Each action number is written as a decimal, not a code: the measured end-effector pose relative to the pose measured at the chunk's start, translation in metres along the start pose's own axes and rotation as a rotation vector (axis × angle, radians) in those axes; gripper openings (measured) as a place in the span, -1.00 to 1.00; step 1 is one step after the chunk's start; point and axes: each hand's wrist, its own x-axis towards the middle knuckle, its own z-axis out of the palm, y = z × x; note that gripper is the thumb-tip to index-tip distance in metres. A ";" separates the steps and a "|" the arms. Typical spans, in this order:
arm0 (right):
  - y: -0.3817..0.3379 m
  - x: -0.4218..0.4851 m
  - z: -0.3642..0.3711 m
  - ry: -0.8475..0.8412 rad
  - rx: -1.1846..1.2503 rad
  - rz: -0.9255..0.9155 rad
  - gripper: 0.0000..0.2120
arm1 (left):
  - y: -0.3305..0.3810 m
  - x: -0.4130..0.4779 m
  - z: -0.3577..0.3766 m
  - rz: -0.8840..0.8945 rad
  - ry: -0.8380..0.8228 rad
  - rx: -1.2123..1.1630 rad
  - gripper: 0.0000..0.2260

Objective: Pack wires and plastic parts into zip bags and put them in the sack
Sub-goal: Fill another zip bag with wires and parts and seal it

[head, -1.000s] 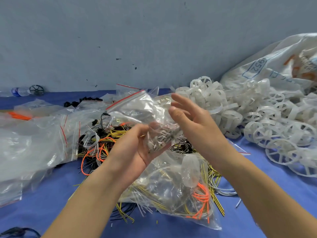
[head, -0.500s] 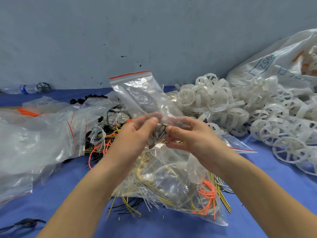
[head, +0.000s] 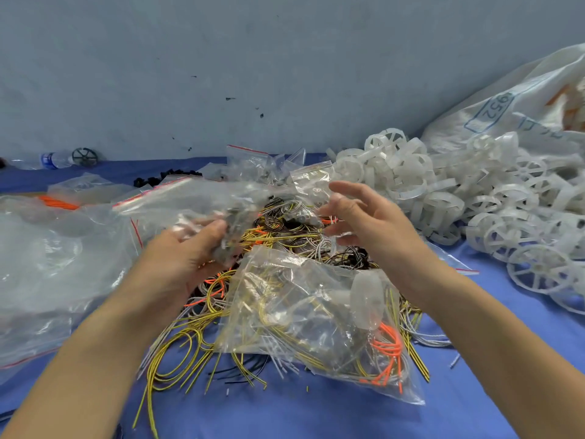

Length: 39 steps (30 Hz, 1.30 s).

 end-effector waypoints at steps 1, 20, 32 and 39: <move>0.000 0.001 -0.004 0.021 0.000 0.000 -0.72 | -0.001 0.001 -0.012 0.001 0.073 0.044 -0.85; 0.026 0.006 -0.003 -0.048 -0.294 -0.082 -0.72 | -0.013 -0.015 -0.056 -0.288 -0.292 0.222 -0.65; 0.030 0.008 -0.003 -0.047 -0.334 -0.099 -0.76 | -0.025 -0.011 -0.021 -0.257 -0.436 0.201 -0.87; 0.030 0.009 -0.005 -0.033 -0.314 -0.086 -0.72 | -0.024 -0.006 -0.029 -0.260 -0.278 0.228 -0.78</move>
